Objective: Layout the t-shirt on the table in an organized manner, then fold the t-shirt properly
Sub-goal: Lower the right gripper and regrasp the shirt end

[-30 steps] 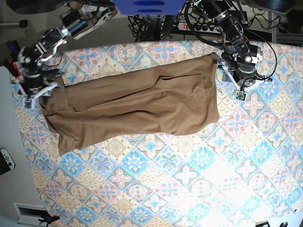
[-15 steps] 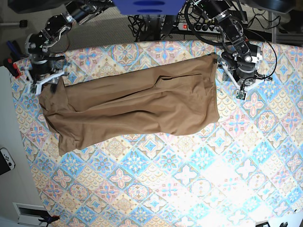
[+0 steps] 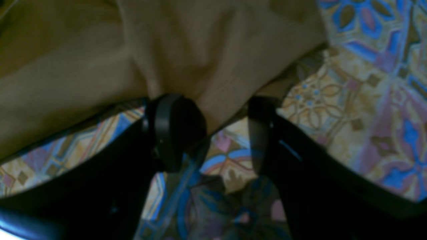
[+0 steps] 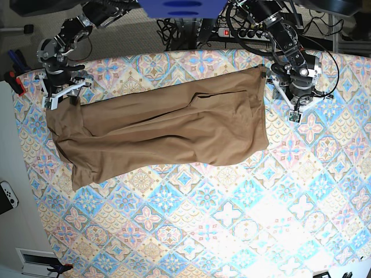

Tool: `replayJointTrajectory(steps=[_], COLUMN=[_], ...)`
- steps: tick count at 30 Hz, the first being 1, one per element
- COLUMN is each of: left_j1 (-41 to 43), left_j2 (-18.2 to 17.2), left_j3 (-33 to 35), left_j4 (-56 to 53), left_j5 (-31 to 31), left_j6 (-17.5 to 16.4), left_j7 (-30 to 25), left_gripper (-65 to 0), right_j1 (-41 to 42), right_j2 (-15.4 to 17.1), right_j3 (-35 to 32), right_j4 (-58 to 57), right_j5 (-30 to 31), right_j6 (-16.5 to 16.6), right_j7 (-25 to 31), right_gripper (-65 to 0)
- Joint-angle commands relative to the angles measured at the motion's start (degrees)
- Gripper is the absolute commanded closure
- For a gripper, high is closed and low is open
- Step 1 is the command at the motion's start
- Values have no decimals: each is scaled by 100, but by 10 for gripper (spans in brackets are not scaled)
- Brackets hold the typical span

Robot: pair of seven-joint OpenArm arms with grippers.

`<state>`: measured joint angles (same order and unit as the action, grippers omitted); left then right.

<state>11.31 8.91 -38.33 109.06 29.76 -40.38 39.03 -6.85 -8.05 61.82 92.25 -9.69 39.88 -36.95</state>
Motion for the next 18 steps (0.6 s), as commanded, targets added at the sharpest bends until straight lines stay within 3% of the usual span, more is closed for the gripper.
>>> replayJointTrajectory(steps=[1, 4, 8, 18], left_j1=[-28, -28, -28, -28], left_j2=[9, 9, 9, 9], left_j3=[-5, -5, -5, -5], left_j4=[105, 105, 105, 105], left_j5=[-26, -26, -18, -26], left_j6=[38, 38, 38, 38], left_j7=[-83, -83, -83, -83], left_gripper=[0, 0, 0, 0], right_j1=[30, 30, 39, 39], right_j2=[63, 80, 80, 80], right_j3=[-24, -33, -42, -42], right_j4=[54, 19, 10, 327], right_j5=[68, 59, 59, 51], right_j6=[12, 12, 12, 12], right_j7=[95, 95, 95, 95], right_gripper=[-286, -216, -1, 0])
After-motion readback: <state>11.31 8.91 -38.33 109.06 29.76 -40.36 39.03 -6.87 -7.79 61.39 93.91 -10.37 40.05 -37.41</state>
